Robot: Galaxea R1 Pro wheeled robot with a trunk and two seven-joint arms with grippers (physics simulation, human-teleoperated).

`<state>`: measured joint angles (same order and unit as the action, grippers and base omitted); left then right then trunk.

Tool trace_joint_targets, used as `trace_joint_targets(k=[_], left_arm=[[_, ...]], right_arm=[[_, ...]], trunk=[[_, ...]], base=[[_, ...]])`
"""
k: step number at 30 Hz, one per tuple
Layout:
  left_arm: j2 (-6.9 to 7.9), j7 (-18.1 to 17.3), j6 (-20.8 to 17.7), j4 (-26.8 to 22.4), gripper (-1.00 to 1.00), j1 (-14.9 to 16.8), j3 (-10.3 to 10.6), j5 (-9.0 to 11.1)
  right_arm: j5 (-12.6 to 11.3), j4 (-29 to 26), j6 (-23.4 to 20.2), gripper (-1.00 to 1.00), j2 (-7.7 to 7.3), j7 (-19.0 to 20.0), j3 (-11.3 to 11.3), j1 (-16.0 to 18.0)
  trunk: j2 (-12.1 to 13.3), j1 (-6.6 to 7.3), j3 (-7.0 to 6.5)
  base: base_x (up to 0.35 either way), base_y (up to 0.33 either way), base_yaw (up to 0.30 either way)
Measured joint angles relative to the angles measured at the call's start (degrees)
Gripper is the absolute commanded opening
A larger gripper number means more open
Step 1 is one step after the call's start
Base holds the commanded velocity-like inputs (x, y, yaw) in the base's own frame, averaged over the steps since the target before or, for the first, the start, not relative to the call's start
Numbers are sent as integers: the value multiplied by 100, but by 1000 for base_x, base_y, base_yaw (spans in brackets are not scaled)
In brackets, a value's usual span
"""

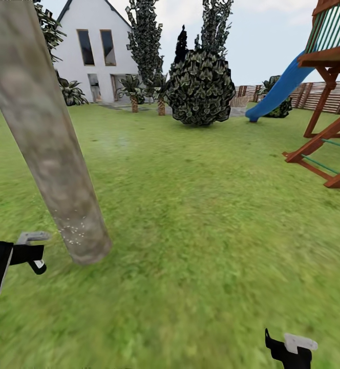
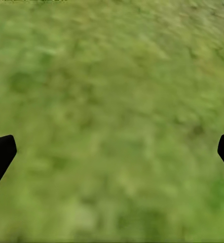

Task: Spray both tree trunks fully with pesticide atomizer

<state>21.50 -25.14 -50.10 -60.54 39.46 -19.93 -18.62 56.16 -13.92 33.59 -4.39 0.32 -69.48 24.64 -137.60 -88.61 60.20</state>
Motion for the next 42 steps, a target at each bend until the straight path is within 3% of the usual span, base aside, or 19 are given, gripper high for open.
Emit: trace_joint_targets(k=[3, 6, 8, 19, 30, 42], left_arm=[[-33, -80, -32, -1, -100, -5, -9, 34], [-41, -448, -39, -22, -100, -4, 275, 24], [-47, -523, -31, -35, -100, -4, 331, 9], [-47, -518, -31, -22, -100, -4, 339, -31], [-38, -487, -19, 116, -100, -6, 317, -37], [-39, -478, -21, 120, -100, -7, 318, -39]], right_arm=[[0, 0, 0, 100, 0, 0, 0, 0], [1, 0, 0, 100, 0, 0, 0, 0], [2, -2, 1, 100, 0, 0, 1, 0], [3, -2, 1, 100, 0, 0, 1, 0], [2, -3, 0, 100, 2, 0, 0, 1], [2, -3, 1, 100, 3, 0, 1, 0]], trunk=[[0, 0, 0], [0, 0, 0], [0, 0, 0], [0, 3, 0], [0, 0, 0], [0, 2, 0]], base=[[0, 0, 228], [0, -64, 37], [0, -241, 4], [133, -235, 6], [137, -227, 244], [79, -269, 9]])
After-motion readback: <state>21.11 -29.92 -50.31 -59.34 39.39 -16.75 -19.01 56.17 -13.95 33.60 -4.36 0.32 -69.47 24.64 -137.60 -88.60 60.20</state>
